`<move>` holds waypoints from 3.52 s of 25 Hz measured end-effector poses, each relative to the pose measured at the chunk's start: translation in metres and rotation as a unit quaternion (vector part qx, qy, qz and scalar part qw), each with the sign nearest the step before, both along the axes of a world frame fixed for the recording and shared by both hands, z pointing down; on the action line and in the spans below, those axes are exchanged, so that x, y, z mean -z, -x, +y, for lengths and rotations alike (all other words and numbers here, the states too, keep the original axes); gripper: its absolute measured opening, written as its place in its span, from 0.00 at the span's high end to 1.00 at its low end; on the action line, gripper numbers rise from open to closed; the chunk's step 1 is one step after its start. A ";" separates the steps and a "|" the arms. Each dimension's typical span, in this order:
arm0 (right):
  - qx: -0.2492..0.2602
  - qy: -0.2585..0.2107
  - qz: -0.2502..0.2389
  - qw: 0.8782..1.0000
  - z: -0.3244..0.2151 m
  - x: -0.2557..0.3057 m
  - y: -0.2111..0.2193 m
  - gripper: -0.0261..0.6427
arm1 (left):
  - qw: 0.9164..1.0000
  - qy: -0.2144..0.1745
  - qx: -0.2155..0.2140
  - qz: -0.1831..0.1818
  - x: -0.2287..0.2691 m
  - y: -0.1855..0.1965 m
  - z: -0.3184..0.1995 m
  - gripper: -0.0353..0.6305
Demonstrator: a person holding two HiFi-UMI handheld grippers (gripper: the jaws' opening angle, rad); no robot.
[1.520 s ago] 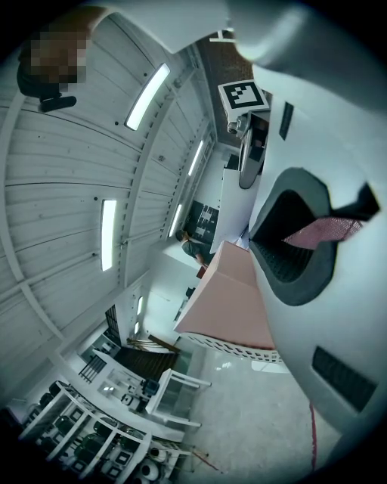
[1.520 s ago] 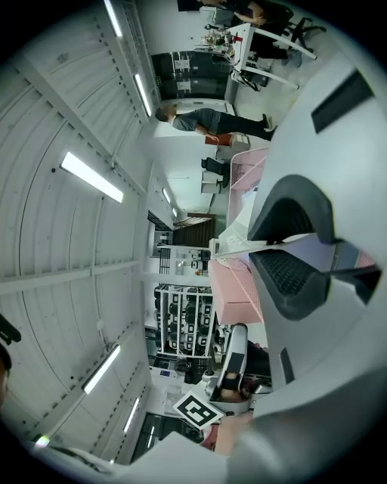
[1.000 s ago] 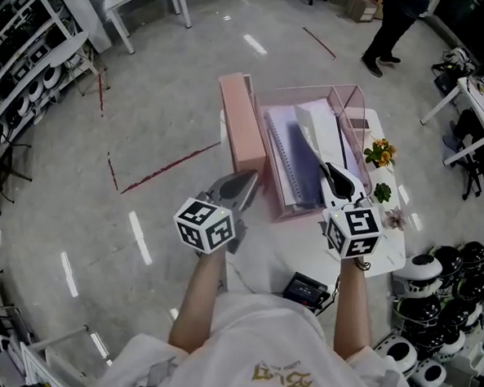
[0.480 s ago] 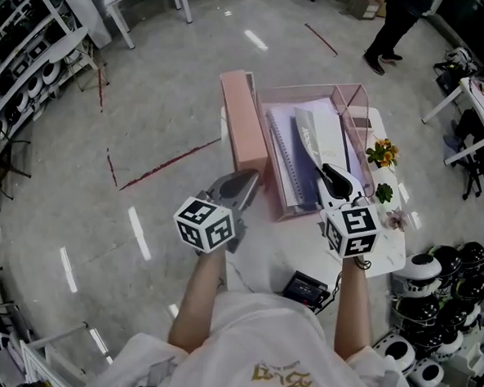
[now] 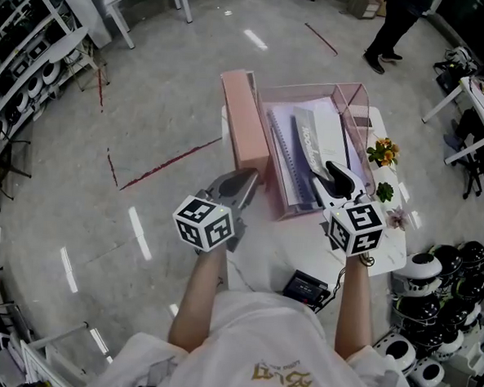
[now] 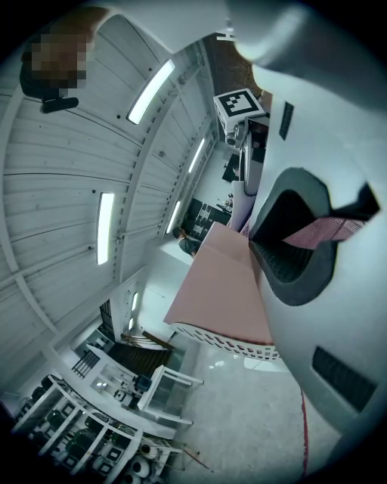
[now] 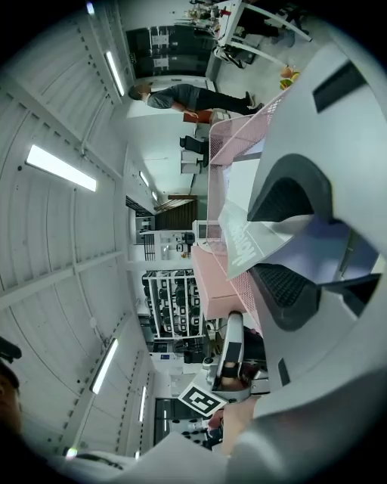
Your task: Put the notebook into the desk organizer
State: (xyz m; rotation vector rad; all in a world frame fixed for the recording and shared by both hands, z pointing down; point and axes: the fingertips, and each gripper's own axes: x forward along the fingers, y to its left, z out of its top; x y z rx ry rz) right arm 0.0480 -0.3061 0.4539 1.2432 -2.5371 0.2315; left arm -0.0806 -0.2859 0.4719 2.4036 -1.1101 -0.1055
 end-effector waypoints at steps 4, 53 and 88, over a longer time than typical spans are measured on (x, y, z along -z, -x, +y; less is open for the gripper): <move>0.020 0.011 0.008 1.000 0.003 -0.003 0.006 0.67 | 1.000 0.000 0.001 0.001 0.000 0.002 0.000 0.92; -0.106 -0.019 -0.120 0.987 0.113 0.009 -0.048 0.95 | 0.997 -0.045 -0.061 -0.012 0.030 -0.068 0.069 0.92; -0.170 -0.064 -0.109 0.977 0.135 0.019 -0.066 0.95 | 0.998 -0.041 -0.045 -0.014 0.019 -0.057 0.085 0.92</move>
